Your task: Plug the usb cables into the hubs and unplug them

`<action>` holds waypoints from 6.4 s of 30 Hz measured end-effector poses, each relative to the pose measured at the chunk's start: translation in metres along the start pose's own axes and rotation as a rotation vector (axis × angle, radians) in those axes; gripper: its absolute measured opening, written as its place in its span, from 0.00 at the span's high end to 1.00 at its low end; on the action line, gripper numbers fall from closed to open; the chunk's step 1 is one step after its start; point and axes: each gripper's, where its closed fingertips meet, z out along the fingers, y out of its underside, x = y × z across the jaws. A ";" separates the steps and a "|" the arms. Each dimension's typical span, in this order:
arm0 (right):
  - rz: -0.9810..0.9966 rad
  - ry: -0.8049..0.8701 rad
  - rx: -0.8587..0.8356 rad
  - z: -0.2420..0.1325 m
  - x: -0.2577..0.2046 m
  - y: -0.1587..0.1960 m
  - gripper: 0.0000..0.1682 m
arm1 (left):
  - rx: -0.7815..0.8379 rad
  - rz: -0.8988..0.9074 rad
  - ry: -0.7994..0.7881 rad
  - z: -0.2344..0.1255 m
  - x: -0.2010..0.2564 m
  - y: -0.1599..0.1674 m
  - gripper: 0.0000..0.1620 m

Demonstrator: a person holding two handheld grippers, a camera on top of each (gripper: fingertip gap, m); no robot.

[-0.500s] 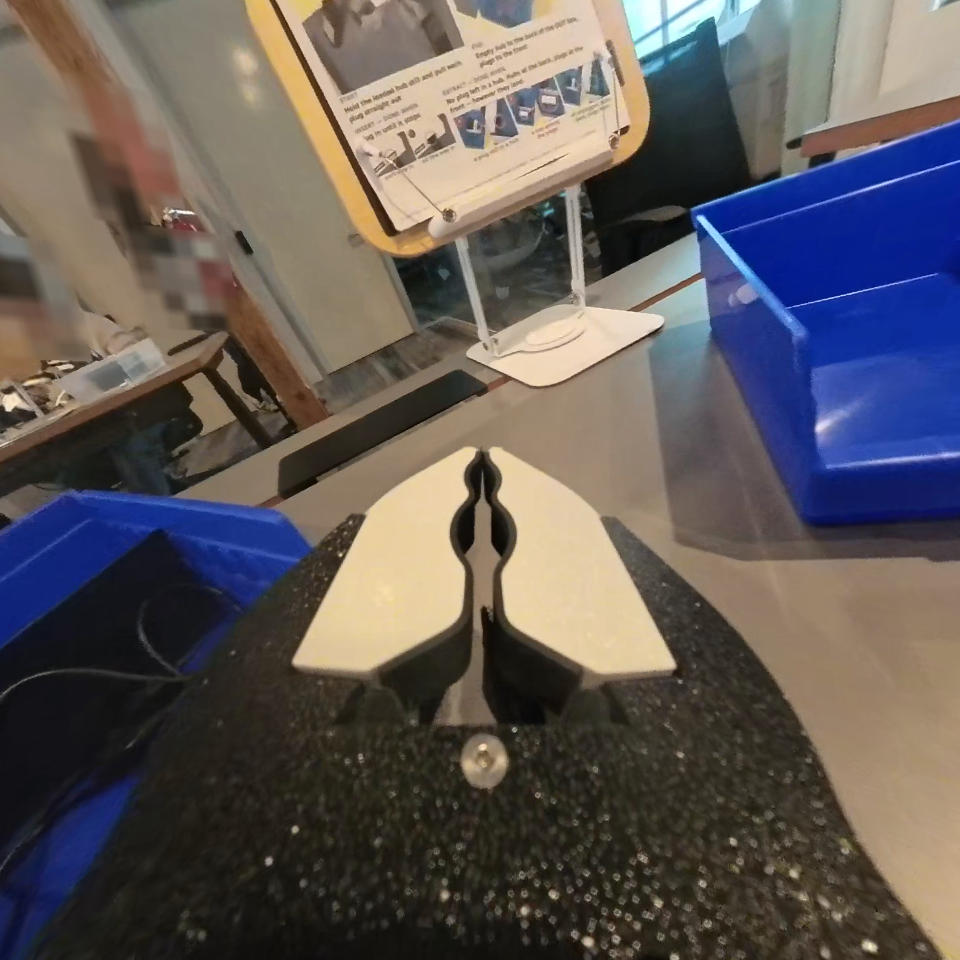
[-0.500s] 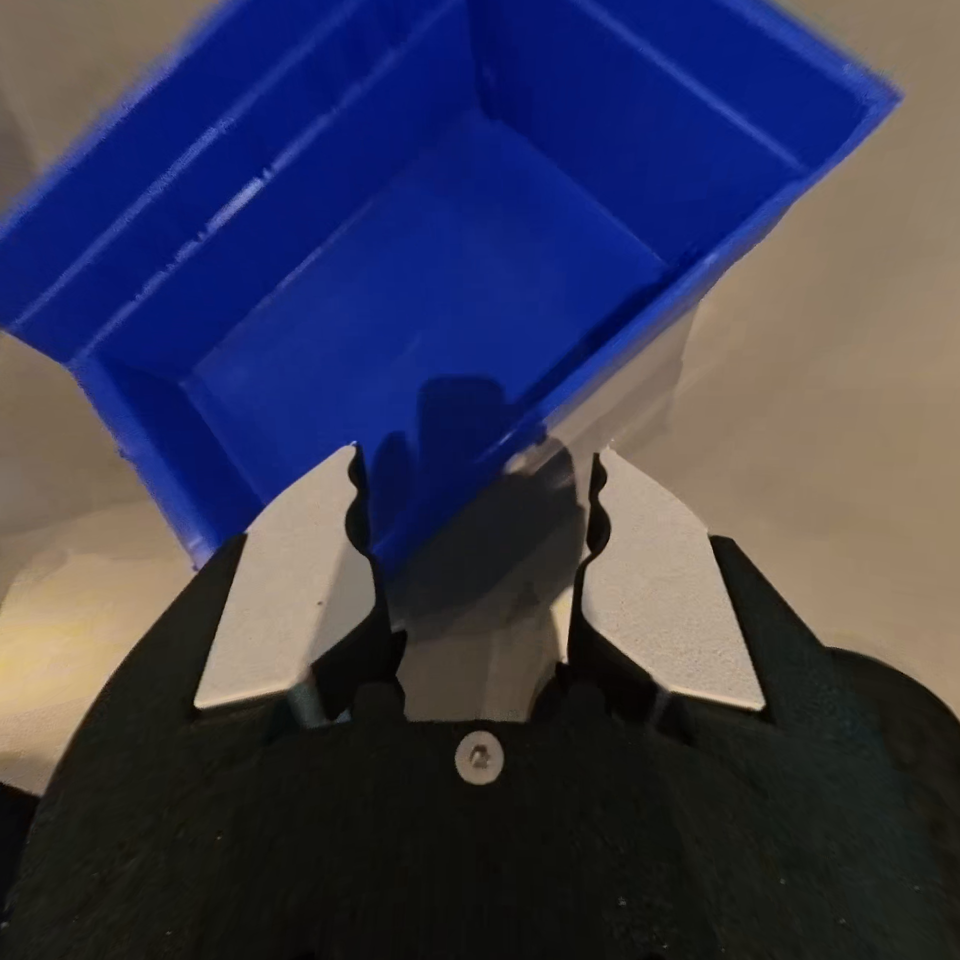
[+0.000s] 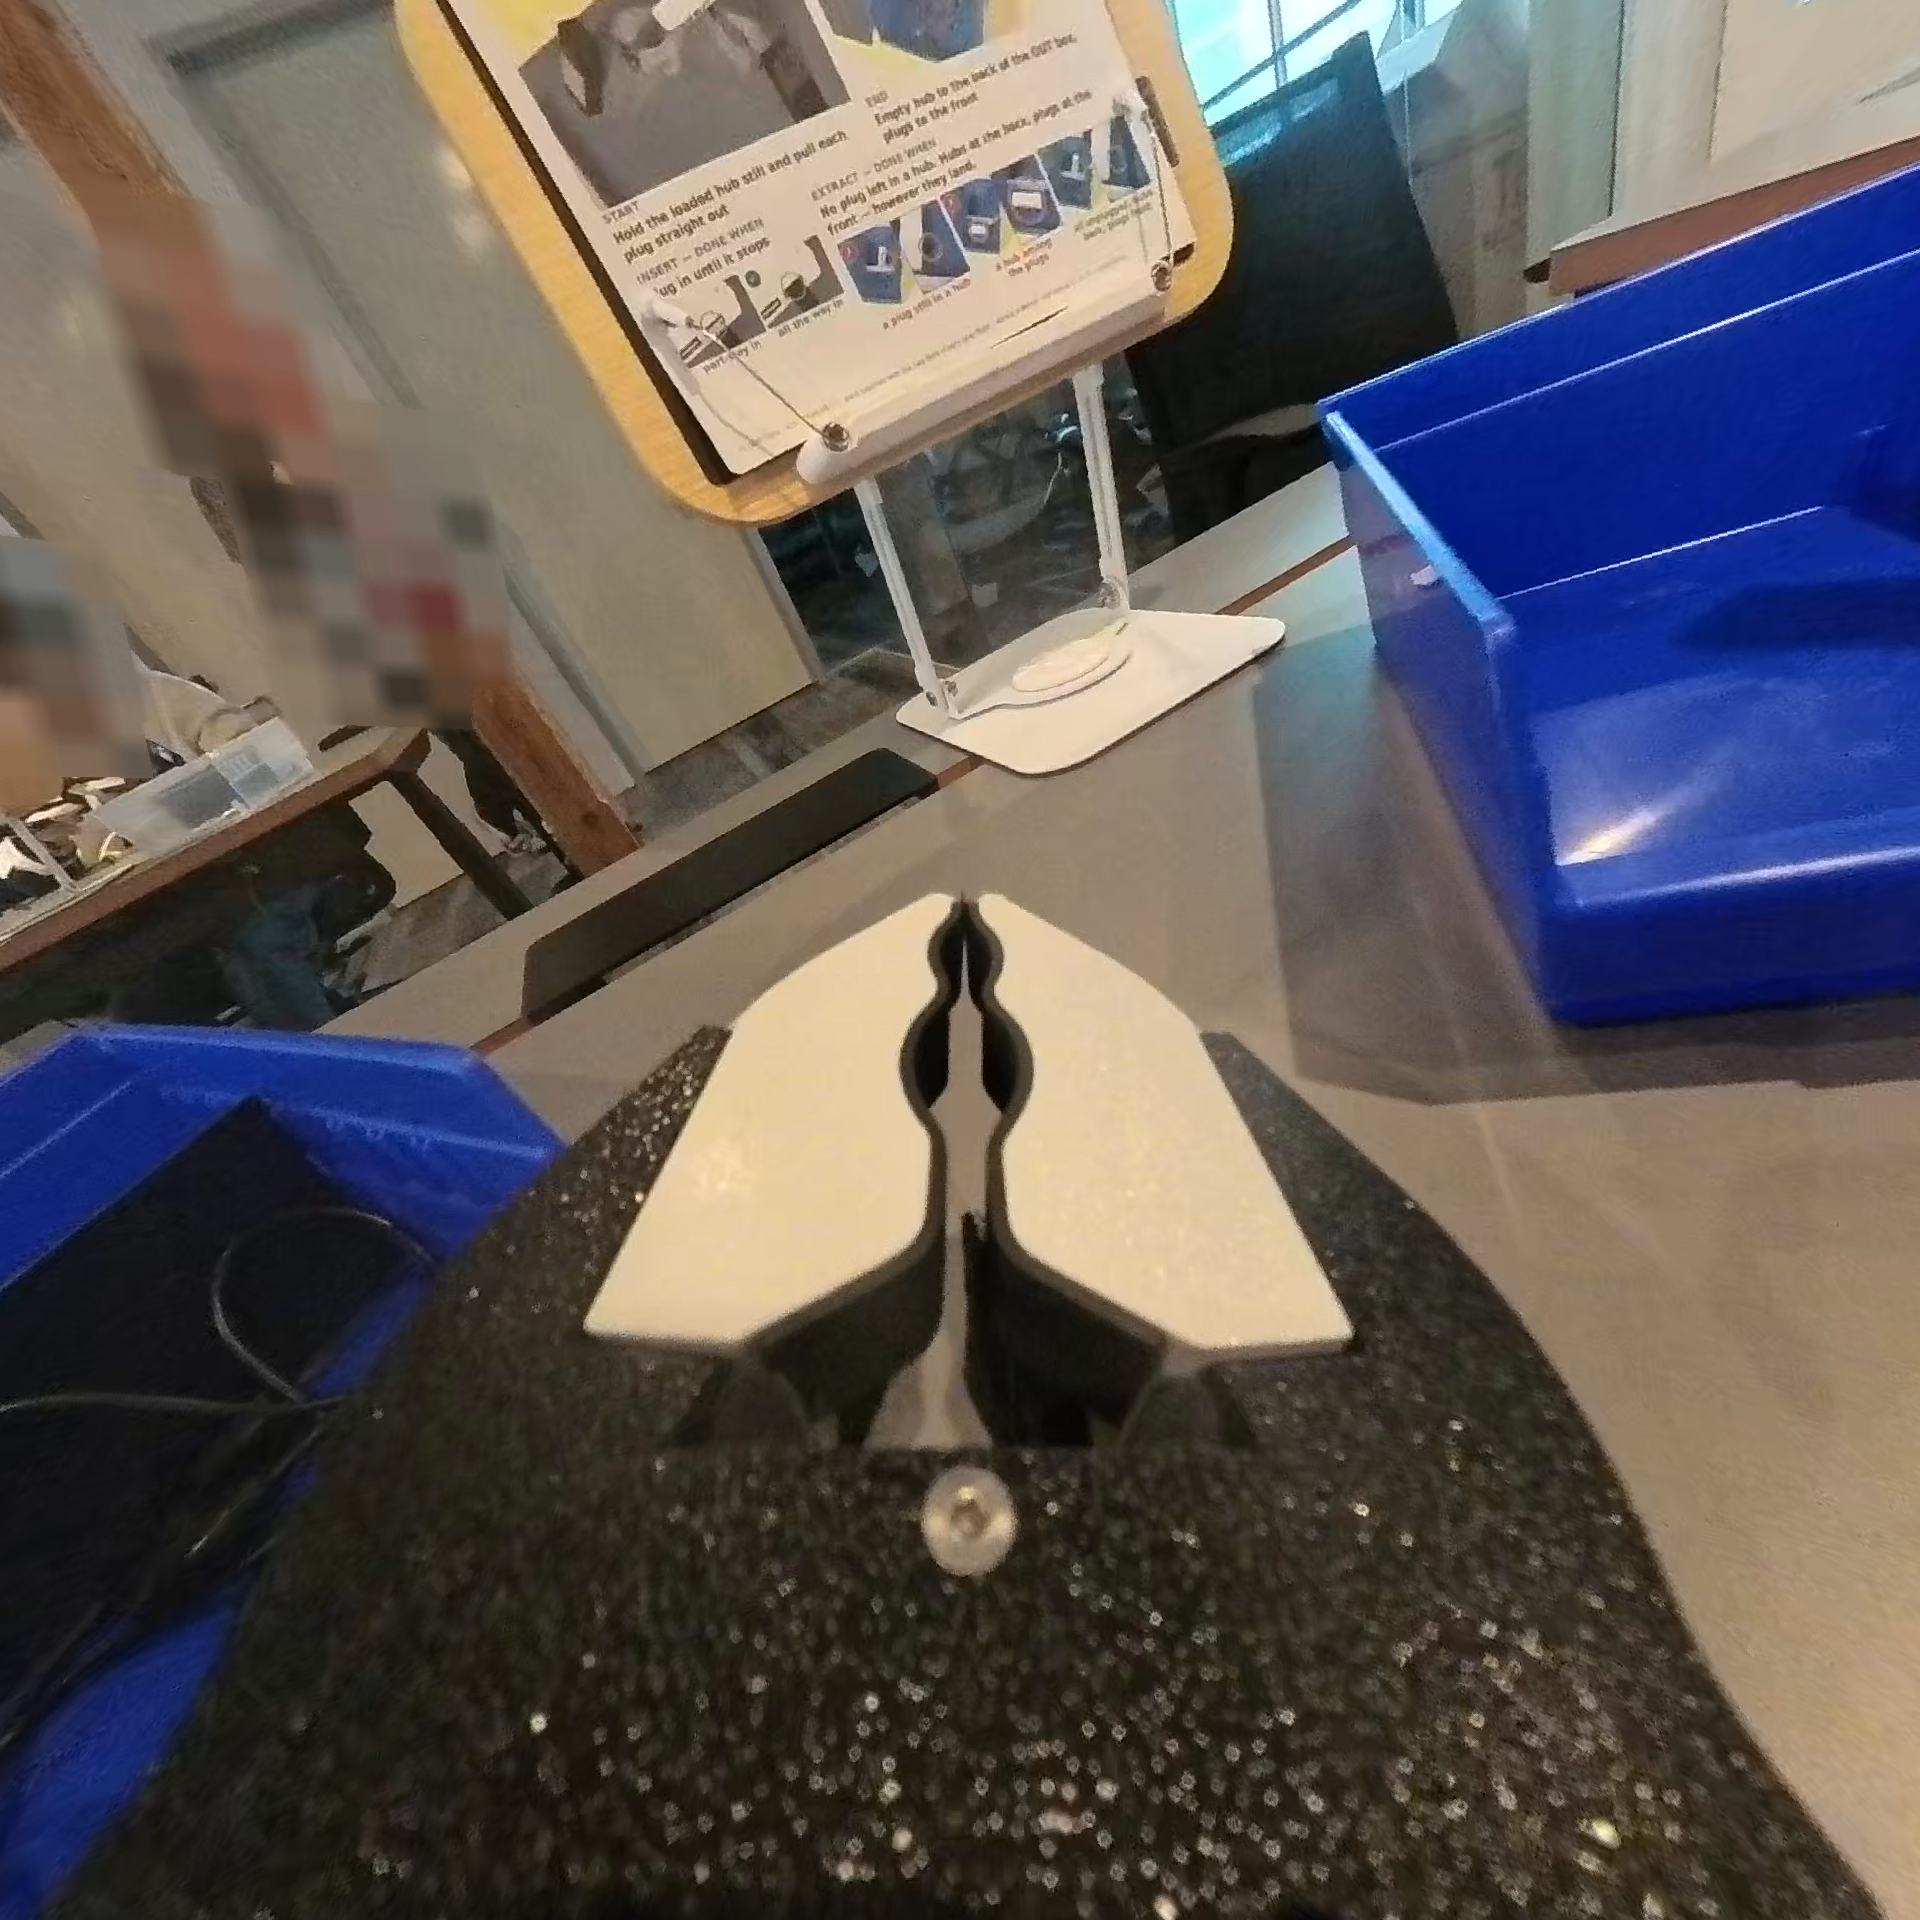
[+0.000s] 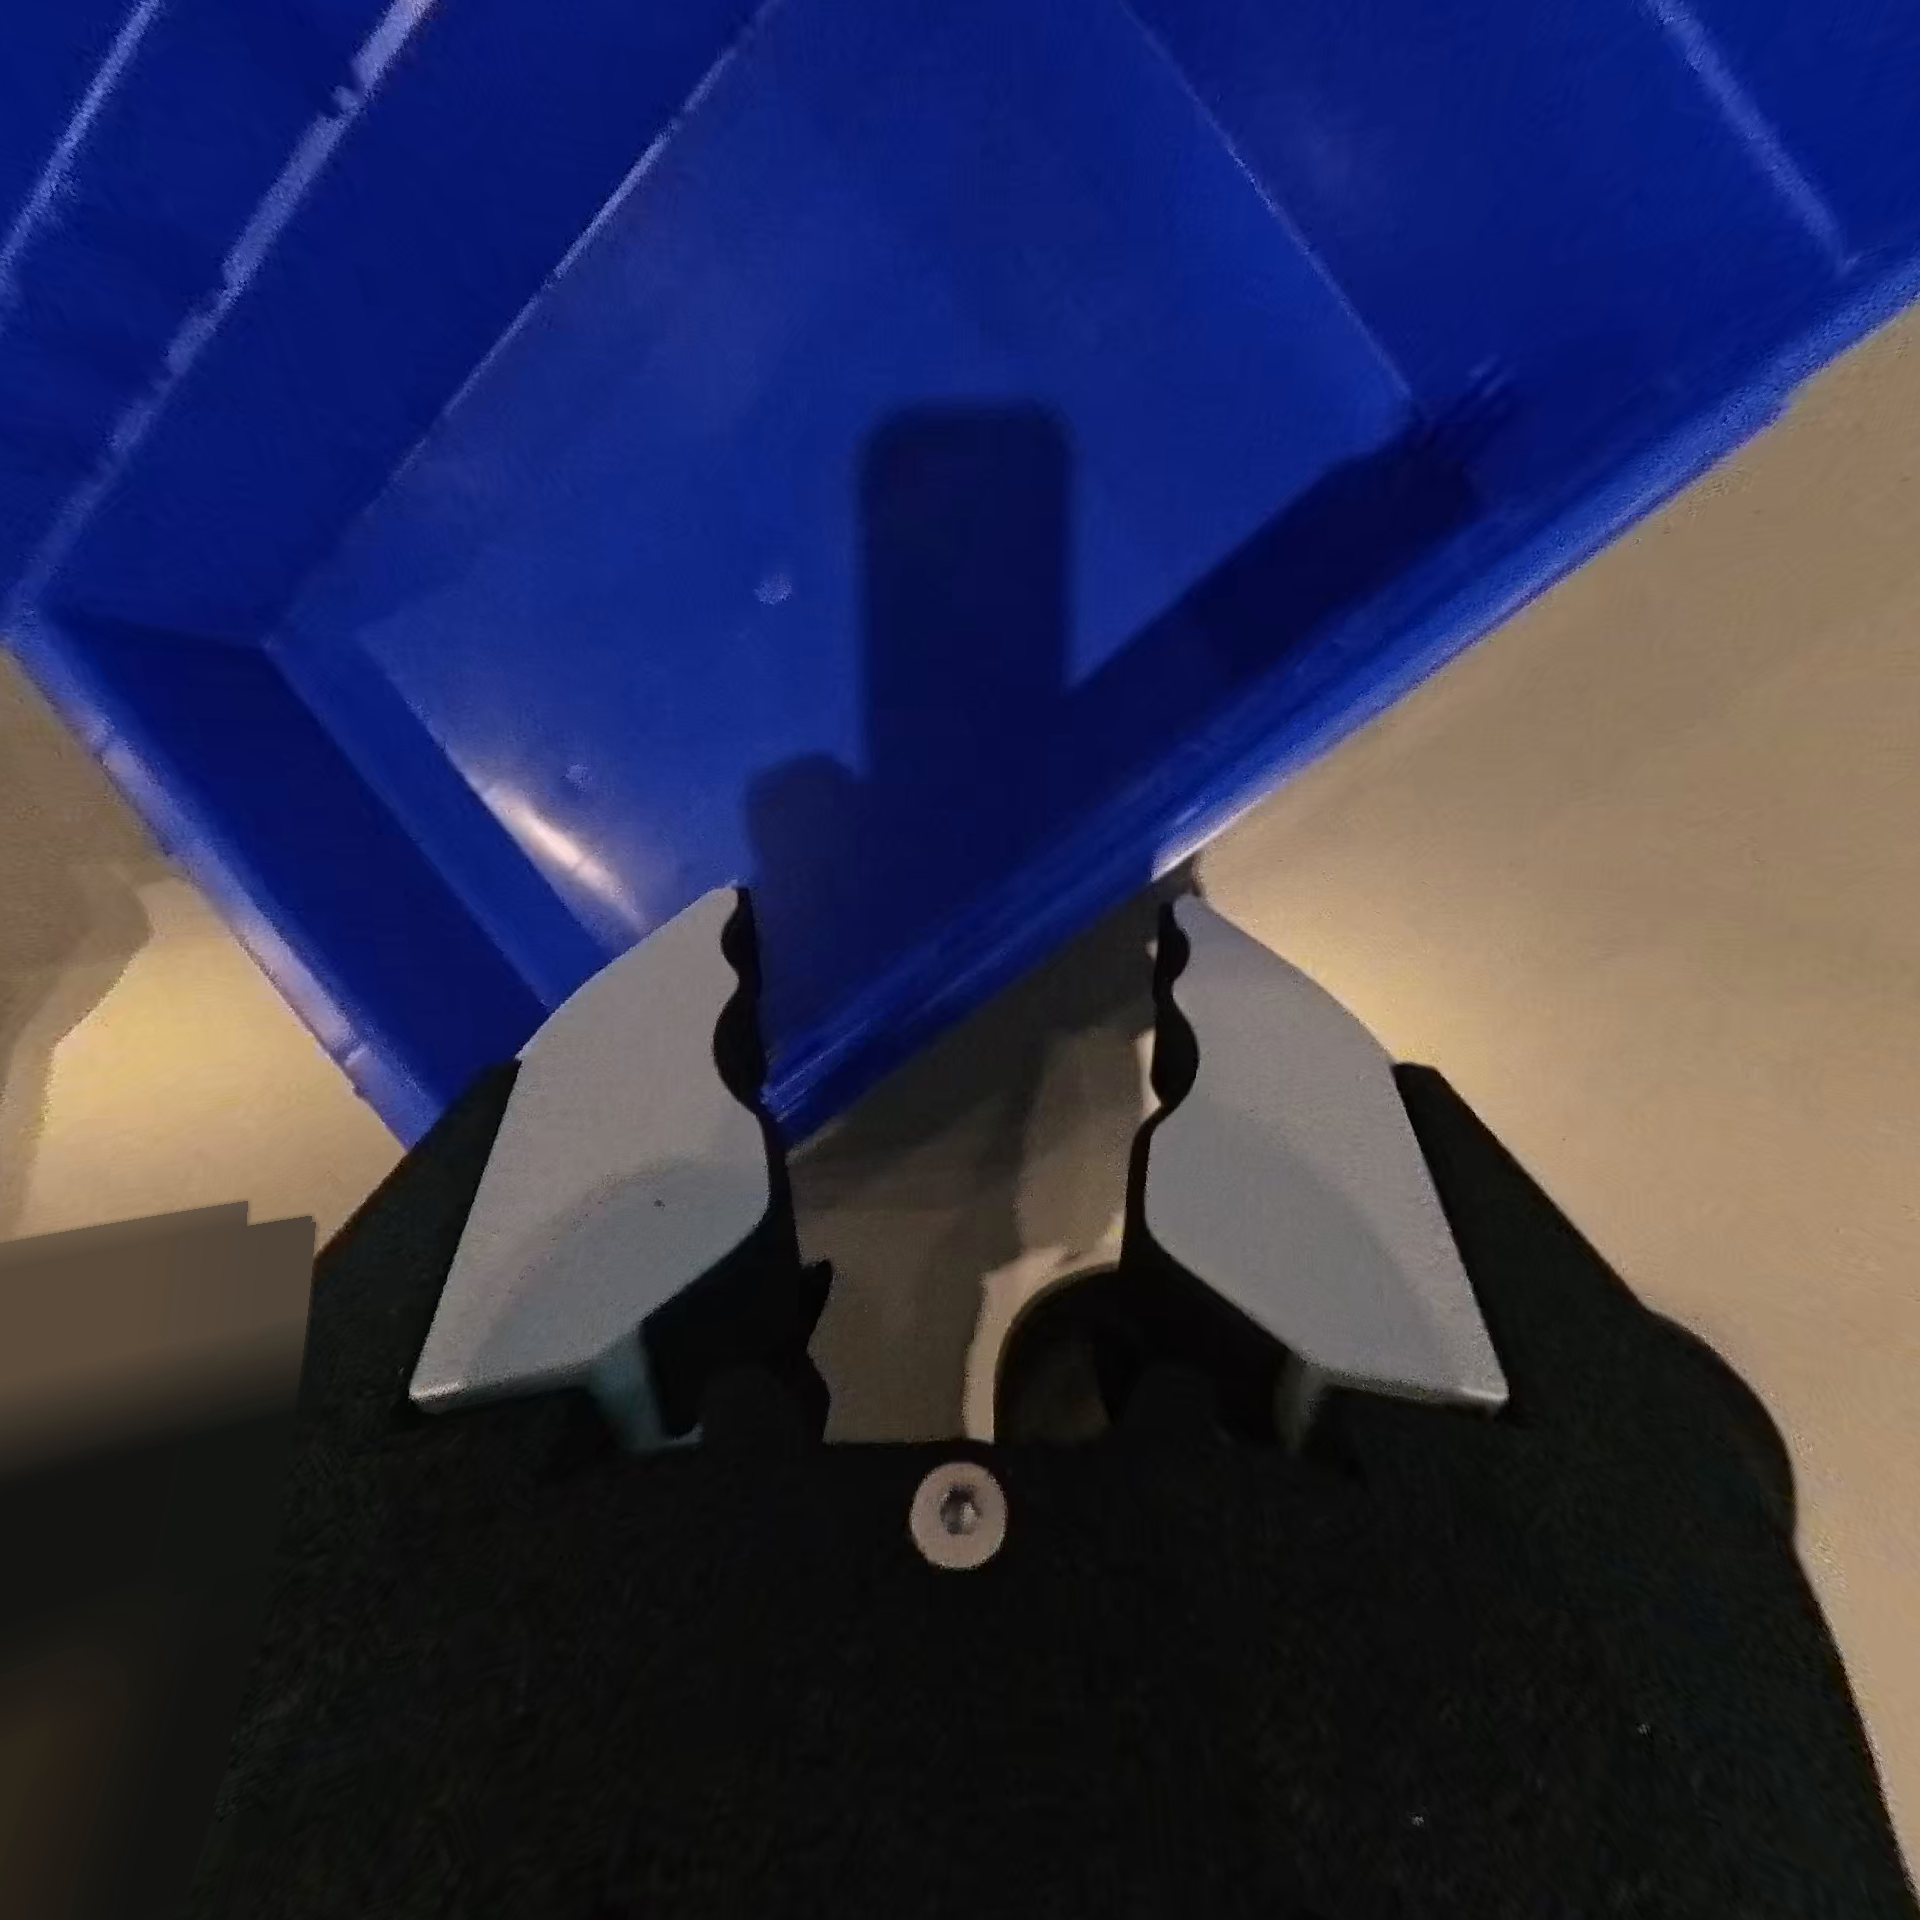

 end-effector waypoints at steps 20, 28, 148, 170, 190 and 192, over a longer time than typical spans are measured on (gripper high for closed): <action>-0.016 0.189 -0.255 -0.012 0.092 -0.023 0.94 | -0.026 -0.015 0.025 0.002 0.003 0.008 1.00; -0.007 0.202 -0.231 -0.022 0.153 -0.040 0.96 | -0.055 -0.016 0.032 0.005 0.003 0.016 1.00; -0.522 -0.347 1.133 0.017 -0.191 -0.053 0.67 | -0.743 0.338 0.335 -0.111 -0.209 0.063 0.88; -0.487 -0.347 1.119 0.018 -0.184 -0.055 0.69 | -0.934 0.649 0.710 -0.009 -0.237 0.154 0.73; -0.421 -0.384 1.105 0.018 -0.177 -0.059 0.70 | -0.991 0.845 0.757 -0.001 -0.243 0.165 0.91; -0.426 -0.383 1.107 0.018 -0.178 -0.059 0.70 | -0.988 0.856 0.695 -0.005 -0.257 0.150 0.92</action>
